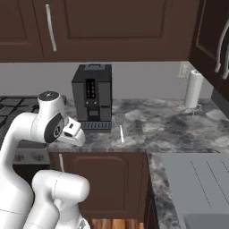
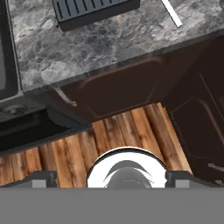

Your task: Put the eggplant and carrot in the pot. Retrieve the spatula and lightly stir the vegetables in the pot.

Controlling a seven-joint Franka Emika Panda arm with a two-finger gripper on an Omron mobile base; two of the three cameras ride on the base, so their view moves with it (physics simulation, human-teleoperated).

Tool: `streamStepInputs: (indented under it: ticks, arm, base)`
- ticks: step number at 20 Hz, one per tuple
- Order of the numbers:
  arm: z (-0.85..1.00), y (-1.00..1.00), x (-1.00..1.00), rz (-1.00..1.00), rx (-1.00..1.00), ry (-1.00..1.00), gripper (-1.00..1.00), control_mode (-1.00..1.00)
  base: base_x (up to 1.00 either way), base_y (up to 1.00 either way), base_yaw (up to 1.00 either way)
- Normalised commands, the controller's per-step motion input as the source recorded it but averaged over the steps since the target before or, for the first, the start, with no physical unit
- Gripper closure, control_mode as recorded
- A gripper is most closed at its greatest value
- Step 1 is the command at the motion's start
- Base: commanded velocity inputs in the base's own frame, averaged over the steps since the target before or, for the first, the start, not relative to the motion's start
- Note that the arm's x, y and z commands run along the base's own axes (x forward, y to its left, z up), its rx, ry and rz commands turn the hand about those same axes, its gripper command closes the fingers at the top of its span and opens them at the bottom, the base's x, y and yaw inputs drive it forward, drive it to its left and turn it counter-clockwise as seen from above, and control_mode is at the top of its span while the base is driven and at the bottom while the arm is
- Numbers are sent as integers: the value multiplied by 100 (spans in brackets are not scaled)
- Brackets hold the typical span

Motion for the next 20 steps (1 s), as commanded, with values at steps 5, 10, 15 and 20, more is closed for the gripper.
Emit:
streamStepInputs:
  ticks: [5, 10, 15, 20]
  arm:
    - [0, 0, 0, 0, 0, 0, -100, 100]
    - [0, 0, 0, 0, 0, 0, -100, 100]
    - [0, 0, 0, 0, 0, 0, -100, 100]
    - [0, 0, 0, 0, 0, 0, -100, 100]
  base:
    - [95, -22, -26]
    - [67, 0, -22]
    - [0, 0, 0]
    - [0, 0, 0]
